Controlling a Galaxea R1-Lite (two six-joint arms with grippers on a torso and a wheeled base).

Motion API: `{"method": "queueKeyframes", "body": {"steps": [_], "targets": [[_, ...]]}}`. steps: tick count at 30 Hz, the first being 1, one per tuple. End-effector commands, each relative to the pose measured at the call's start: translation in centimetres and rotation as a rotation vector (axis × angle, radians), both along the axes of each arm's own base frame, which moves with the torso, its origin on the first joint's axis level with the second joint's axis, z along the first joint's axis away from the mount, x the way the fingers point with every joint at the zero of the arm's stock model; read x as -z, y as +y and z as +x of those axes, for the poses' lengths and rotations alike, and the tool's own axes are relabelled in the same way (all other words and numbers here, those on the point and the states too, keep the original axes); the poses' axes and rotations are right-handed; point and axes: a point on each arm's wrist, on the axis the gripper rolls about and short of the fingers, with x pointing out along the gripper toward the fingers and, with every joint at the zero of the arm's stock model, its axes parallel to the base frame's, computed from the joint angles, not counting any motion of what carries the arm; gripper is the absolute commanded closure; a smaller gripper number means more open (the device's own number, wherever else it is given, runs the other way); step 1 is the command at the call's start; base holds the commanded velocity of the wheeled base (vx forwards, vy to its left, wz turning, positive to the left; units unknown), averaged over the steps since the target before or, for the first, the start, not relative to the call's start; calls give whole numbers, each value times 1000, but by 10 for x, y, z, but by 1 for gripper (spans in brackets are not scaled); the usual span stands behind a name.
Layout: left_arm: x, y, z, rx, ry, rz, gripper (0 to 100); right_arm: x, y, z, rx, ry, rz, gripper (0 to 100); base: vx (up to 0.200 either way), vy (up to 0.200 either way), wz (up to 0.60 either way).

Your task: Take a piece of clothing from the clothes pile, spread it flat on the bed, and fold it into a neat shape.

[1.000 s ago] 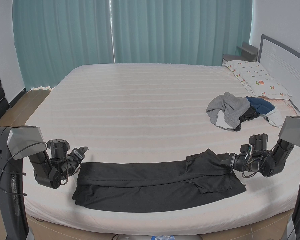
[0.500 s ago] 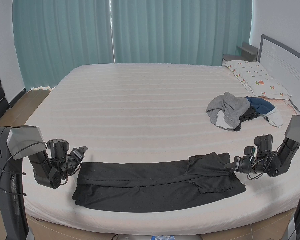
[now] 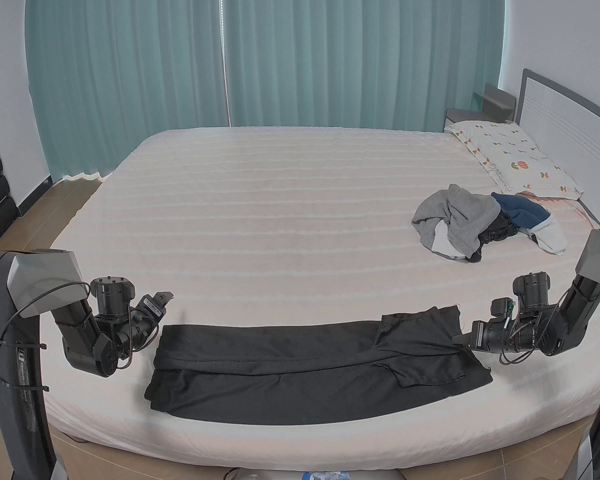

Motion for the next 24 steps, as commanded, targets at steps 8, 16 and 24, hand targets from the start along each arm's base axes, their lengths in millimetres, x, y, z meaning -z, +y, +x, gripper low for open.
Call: {"method": "queueKeyframes", "body": {"steps": [8, 16, 24], "targets": [[-48, -2, -32, 70, 44, 62, 0, -30, 2, 9, 45, -61, 54, 0, 0, 0, 0], [-34, -14, -62, 113, 218, 63, 0, -67, 34, -4, 129, -12, 229, 0, 0, 0, 0], [-23, -27, -85, 96, 309, 109, 0, -52, 39, -24, 203, 94, 239, 0, 0, 0, 0]]}}
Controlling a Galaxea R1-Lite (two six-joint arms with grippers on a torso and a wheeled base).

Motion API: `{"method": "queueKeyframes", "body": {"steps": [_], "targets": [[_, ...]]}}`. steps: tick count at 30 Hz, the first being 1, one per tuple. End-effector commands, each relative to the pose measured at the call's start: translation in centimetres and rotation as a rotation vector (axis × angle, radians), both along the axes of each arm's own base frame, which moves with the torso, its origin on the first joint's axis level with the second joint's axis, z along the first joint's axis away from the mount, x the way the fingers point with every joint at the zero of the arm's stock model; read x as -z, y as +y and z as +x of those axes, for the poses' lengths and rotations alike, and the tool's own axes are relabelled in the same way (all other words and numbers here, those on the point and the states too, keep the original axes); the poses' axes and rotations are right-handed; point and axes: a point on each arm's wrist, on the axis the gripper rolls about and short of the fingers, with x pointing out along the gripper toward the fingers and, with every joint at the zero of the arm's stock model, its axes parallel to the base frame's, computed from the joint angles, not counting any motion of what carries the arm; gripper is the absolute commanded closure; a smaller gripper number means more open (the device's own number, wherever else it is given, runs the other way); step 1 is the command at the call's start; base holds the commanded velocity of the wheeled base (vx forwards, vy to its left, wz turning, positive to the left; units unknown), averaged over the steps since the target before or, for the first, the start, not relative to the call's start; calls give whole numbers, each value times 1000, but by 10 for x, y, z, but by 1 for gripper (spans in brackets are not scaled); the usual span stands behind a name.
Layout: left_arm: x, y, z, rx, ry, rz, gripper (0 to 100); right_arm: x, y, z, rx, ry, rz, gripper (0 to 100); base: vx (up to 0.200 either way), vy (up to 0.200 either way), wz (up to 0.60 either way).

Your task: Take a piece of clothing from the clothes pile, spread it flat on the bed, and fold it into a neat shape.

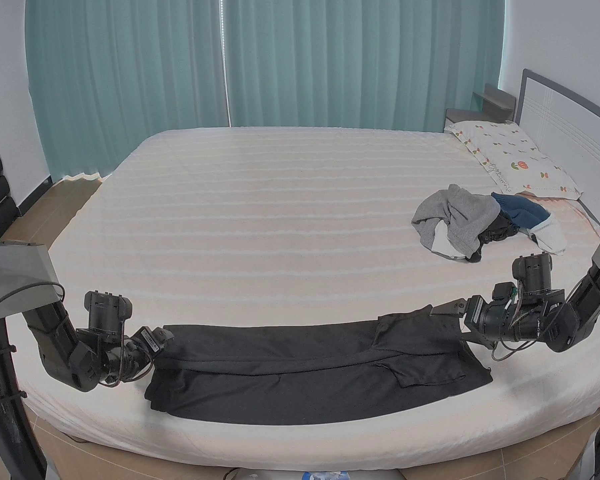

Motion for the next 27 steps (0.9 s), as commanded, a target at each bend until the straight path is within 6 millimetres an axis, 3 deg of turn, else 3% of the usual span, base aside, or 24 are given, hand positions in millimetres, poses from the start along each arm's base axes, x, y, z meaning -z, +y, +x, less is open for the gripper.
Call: {"method": "queueKeyframes", "body": {"steps": [1, 9, 20, 21, 27], "targets": [[3, -10, -13, 20, 37, 9, 0, -1, 3, -10, 10, 17, -4, 0, 0, 0, 0], [1, -23, -7, 10, 1, -35, 0, 0, 5, -13, 24, 40, 16, 0, 0, 0, 0], [10, -23, 1, -19, -32, -5, 0, -8, 15, -22, -10, 18, 17, 0, 0, 0, 0], [11, -23, 1, -19, -33, -6, 100, -7, 15, -22, -8, 18, 18, 0, 0, 0, 0], [9, -22, -1, -23, -35, -4, 100, 0, 15, -19, 34, 35, -19, 0, 0, 0, 0]]}}
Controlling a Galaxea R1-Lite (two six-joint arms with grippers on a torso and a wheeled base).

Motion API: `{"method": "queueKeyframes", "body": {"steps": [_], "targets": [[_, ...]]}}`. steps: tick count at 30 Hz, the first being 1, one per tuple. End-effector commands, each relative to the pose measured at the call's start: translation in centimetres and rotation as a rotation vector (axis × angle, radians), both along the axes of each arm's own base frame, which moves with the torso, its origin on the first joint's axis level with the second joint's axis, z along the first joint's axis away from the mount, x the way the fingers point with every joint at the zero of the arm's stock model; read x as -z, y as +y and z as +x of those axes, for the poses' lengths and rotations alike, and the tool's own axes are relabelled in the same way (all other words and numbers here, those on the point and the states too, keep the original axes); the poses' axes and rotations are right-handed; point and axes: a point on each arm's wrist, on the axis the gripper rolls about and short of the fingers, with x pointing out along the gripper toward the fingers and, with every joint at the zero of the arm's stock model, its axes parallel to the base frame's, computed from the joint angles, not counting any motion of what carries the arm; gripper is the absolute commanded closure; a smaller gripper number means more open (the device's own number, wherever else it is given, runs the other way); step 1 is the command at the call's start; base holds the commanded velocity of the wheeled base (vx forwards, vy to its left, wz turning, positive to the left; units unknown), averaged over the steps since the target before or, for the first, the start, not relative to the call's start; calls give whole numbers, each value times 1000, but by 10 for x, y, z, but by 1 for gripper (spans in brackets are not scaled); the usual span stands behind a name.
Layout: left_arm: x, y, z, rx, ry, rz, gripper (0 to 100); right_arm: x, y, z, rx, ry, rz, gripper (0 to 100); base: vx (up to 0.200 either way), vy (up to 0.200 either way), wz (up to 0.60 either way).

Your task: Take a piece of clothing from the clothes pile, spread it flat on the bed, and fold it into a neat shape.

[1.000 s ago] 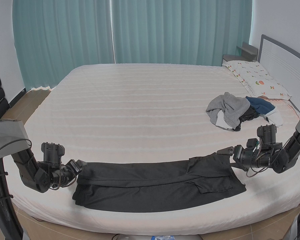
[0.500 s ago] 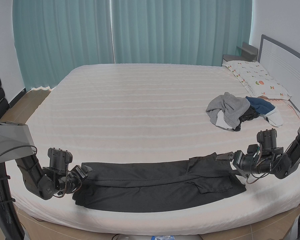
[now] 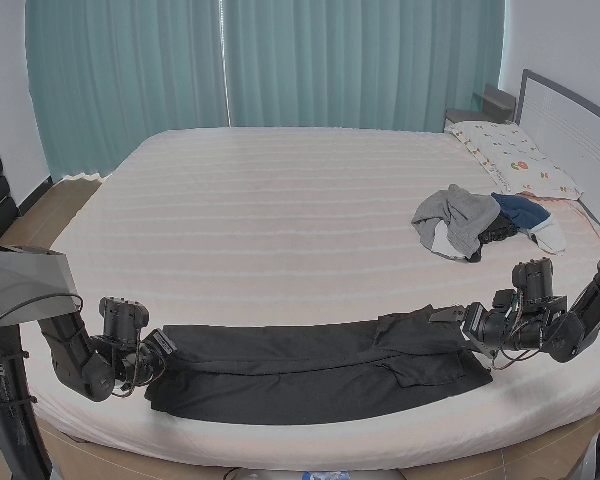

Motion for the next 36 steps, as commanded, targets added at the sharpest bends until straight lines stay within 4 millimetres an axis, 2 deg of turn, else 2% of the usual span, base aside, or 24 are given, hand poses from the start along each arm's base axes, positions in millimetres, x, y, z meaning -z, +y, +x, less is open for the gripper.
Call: {"method": "queueKeyframes", "body": {"steps": [1, 6, 11, 15, 27, 36], "targets": [[1, 2, -1, -7, 7, 3, 100, 4, 5, 1, 11, 14, -21, 0, 0, 0, 0], [-14, 7, -1, -25, -43, -4, 100, 5, 19, -2, 41, 35, -38, 0, 0, 0, 0], [-26, 7, -1, -29, -85, -15, 100, 23, 34, -4, 49, 98, -85, 0, 0, 0, 0], [-30, 7, 0, -44, -105, -37, 100, 33, 36, -2, 59, 131, -81, 0, 0, 0, 0], [-35, 6, 2, -56, -168, -64, 100, 38, 39, 8, 103, 159, -42, 0, 0, 0, 0], [-35, 6, 2, -56, -169, -66, 100, 53, 29, 39, 255, 168, -21, 0, 0, 0, 0]]}}
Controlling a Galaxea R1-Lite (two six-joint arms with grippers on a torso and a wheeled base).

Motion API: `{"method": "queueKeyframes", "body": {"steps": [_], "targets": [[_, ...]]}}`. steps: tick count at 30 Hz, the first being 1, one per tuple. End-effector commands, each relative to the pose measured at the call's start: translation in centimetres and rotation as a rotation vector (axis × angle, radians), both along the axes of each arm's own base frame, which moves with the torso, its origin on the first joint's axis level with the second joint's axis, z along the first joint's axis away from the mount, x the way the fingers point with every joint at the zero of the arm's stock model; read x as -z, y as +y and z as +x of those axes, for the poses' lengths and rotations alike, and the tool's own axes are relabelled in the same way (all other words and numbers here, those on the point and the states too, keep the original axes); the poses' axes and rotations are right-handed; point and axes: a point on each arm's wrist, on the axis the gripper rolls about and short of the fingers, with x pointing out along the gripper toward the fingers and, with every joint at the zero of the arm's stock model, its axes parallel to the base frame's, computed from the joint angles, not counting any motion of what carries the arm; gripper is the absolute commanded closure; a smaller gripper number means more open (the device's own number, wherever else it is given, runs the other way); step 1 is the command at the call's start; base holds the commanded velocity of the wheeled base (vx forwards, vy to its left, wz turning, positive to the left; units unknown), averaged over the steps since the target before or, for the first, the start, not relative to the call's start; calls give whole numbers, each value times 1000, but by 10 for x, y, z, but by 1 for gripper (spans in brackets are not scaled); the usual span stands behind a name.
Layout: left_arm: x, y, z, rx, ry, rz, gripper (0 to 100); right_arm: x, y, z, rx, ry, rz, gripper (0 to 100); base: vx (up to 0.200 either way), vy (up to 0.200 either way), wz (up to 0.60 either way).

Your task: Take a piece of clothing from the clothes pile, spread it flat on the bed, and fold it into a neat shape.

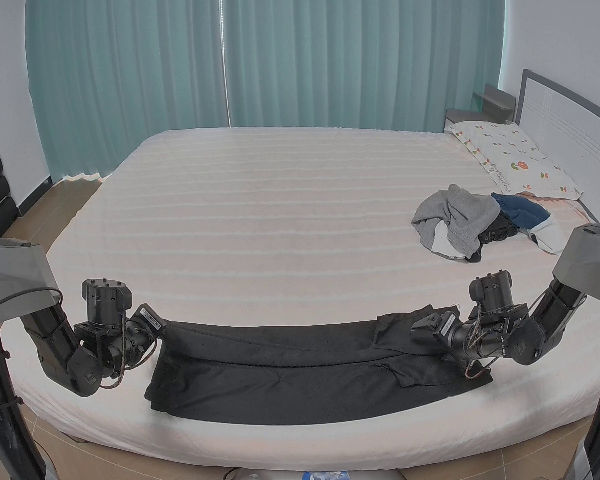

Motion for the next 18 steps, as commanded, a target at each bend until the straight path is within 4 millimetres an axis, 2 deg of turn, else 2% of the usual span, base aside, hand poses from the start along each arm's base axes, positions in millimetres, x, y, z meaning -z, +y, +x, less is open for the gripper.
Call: {"method": "queueKeyframes", "body": {"steps": [1, 8, 9, 18], "targets": [[0, 0, 0, -1, 1, -1, 100, 12, -5, 10, 36, 19, -10, 0, 0, 0, 0], [0, 0, 0, 1, -1, -2, 100, 14, -4, 12, 44, 17, -13, 0, 0, 0, 0], [0, 0, 0, 1, -1, -2, 100, 14, -4, 12, 44, 17, -13, 100, 0, 0, 0], [-1, 0, 1, -3, -9, -4, 100, 11, -11, 14, 65, 10, -17, 100, 0, 0, 0]]}}
